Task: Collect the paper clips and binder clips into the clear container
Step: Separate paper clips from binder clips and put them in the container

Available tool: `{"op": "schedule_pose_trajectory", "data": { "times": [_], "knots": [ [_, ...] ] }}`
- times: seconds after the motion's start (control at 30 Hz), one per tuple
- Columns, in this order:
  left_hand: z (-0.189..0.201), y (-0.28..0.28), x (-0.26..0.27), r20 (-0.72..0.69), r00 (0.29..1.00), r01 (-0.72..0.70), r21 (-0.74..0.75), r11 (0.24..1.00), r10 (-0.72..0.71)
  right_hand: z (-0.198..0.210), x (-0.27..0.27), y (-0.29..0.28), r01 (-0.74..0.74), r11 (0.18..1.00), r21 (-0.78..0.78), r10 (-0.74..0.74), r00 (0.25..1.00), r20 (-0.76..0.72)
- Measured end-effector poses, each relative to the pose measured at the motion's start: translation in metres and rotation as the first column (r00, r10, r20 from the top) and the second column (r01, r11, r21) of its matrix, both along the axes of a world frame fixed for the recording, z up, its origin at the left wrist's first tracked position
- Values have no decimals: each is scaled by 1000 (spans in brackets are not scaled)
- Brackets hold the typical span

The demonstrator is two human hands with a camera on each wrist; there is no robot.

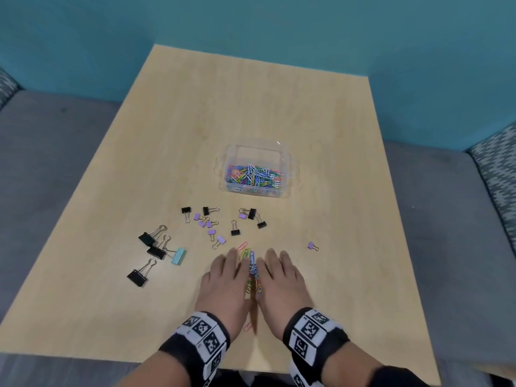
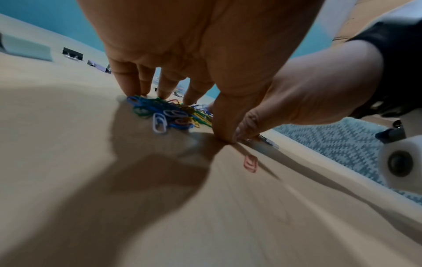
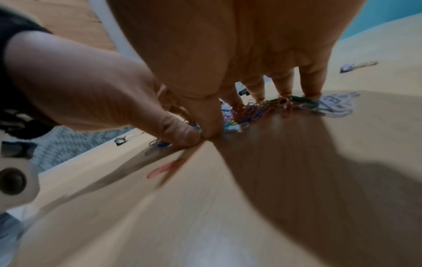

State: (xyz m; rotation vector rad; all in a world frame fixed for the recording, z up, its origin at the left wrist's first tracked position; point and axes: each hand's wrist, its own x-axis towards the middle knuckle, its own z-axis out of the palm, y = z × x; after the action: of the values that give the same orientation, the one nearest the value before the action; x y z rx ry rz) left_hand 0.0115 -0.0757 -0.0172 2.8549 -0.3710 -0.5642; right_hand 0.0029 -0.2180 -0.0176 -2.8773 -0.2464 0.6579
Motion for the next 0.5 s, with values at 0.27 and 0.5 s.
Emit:
{"op": "schedule_pose_trajectory", "data": {
  "times": [0.27, 0.5],
  "knots": [
    [-14, 11, 10, 128, 987, 102, -69, 992, -93, 3, 3, -12, -108, 994, -28, 111, 980, 164],
    [-13, 10, 18, 76, 983, 169, -13, 985, -168, 18, 19, -15, -184, 983, 0, 184, 983, 23]
  ]
}}
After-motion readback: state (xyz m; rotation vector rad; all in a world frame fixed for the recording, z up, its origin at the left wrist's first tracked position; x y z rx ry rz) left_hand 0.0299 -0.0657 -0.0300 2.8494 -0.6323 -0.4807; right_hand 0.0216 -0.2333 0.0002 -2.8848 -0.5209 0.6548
